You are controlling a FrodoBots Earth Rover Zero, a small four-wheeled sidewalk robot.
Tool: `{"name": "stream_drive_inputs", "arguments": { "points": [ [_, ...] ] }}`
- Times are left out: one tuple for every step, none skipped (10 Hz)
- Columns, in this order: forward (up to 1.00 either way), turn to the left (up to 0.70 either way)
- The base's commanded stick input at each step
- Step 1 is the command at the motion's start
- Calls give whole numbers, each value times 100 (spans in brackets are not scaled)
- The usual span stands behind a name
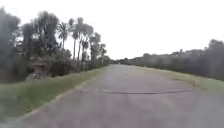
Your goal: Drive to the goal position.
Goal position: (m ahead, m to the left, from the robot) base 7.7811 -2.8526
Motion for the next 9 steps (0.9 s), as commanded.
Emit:
{"name": "stream_drive_inputs", "arguments": {
  "points": [
    [100,0],
    [100,-27],
    [100,-27],
    [100,-27],
    [100,-27],
    [100,-27],
    [100,-27],
    [100,0],
    [100,0]
  ]
}}
